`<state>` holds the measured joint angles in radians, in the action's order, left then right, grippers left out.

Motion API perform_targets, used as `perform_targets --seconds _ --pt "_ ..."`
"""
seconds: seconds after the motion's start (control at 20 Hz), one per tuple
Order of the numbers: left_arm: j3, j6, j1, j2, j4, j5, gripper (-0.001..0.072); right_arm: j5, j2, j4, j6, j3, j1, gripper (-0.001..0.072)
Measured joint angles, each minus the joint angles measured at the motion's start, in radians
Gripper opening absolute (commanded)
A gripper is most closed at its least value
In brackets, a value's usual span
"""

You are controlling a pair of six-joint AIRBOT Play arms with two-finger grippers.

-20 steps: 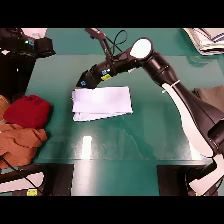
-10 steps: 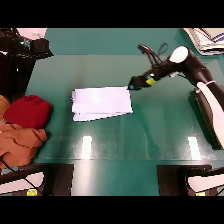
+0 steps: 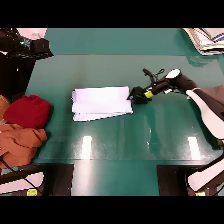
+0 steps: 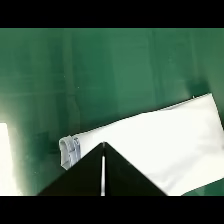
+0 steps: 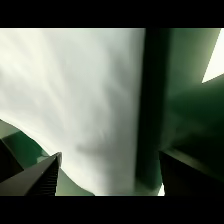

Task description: Fold the shirts.

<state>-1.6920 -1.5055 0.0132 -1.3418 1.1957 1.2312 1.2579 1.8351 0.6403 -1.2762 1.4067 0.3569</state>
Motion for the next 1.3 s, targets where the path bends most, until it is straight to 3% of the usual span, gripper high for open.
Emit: perform_targets --seconds 0.1,0.15,0.25,0.65,1.05,1.3 --pt "0.0 0.009 0.0 0.0 0.0 0.001 0.0023 -0.008 0.051 -0.032 0.0 0.05 0.042 0.0511" --pt "0.0 0.011 0.0 0.0 0.0 0.003 0.0023 -0.014 0.073 -0.039 0.0 0.076 0.062 0.04" --pt "0.0 0.015 0.0 0.0 0.0 0.011 0.0023 -0.028 0.111 -0.046 0.0 0.128 0.103 0.0034" --pt "0.0 0.038 -0.11 0.0 0.005 0.063 0.0022 -0.065 0.064 -0.055 0.023 0.238 0.059 0.0015" --pt "0.0 0.046 -0.321 0.0 0.007 0.003 0.0022 -0.013 -0.241 0.209 -0.032 0.249 -0.388 0.0015" --pt "0.0 0.044 -0.411 0.0 0.005 -0.058 0.0023 -0.001 -0.329 0.324 -0.047 0.249 -0.679 0.0015"
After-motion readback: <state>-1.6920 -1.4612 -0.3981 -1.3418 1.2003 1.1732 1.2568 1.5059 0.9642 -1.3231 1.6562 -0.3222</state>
